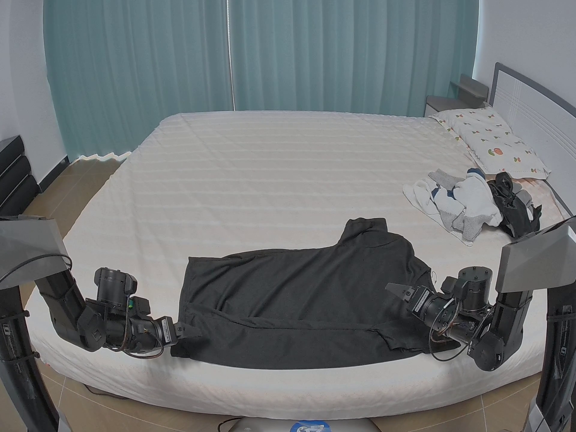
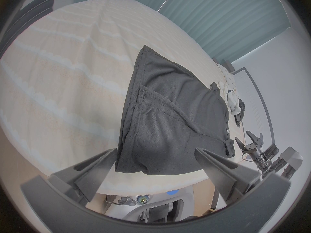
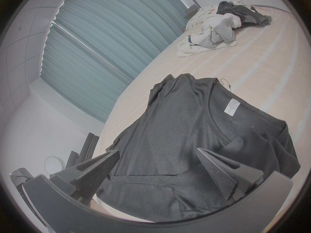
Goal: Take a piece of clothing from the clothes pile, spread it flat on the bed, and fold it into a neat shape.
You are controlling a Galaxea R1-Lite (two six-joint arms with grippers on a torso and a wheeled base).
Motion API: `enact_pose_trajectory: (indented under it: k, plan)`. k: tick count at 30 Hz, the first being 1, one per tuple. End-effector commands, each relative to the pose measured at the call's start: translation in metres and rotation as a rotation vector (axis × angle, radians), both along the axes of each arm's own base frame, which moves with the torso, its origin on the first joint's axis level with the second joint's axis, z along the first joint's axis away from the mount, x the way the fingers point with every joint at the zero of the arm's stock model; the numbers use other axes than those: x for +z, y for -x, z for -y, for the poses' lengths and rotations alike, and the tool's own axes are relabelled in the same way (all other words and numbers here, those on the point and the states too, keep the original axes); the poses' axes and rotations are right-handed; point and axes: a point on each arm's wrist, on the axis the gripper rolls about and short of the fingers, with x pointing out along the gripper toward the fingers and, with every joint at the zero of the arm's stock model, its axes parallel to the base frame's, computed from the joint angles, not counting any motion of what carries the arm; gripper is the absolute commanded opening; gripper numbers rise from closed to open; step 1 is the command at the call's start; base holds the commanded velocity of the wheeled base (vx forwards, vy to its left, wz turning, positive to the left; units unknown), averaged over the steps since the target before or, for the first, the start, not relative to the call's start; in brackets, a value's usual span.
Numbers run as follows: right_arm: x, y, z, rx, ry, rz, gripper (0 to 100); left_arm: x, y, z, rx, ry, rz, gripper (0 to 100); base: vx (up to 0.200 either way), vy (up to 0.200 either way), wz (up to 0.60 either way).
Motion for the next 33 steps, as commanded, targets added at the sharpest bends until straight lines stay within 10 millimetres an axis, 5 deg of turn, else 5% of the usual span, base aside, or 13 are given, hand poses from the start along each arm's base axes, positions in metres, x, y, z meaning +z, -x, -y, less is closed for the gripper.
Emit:
enact_pose_trajectory:
  k: [1, 9, 28, 29, 33]
  plan:
    - [-0.002, 0.005, 0.001, 0.017, -0.006, -0.006, 100, -0.005, 0.006, -0.001, -0.016, -0.02, -0.021, 0, 0.0, 0.0, 0.0]
    - [0.0, 0.007, 0.01, 0.013, -0.015, -0.013, 100, -0.01, 0.025, -0.001, -0.059, -0.095, -0.055, 0, 0.0, 0.0, 0.0]
    - [0.0, 0.006, 0.009, 0.016, -0.016, -0.01, 100, -0.013, 0.032, -0.006, -0.054, -0.228, -0.081, 0, 0.0, 0.0, 0.0]
    - [0.0, 0.006, 0.009, 0.018, -0.016, -0.01, 100, -0.012, 0.032, -0.007, -0.051, -0.228, -0.084, 100, 0.0, 0.0, 0.0]
    - [0.001, 0.006, 0.009, 0.025, -0.02, -0.008, 100, -0.005, 0.025, -0.011, -0.026, -0.21, -0.057, 100, 0.0, 0.0, 0.0]
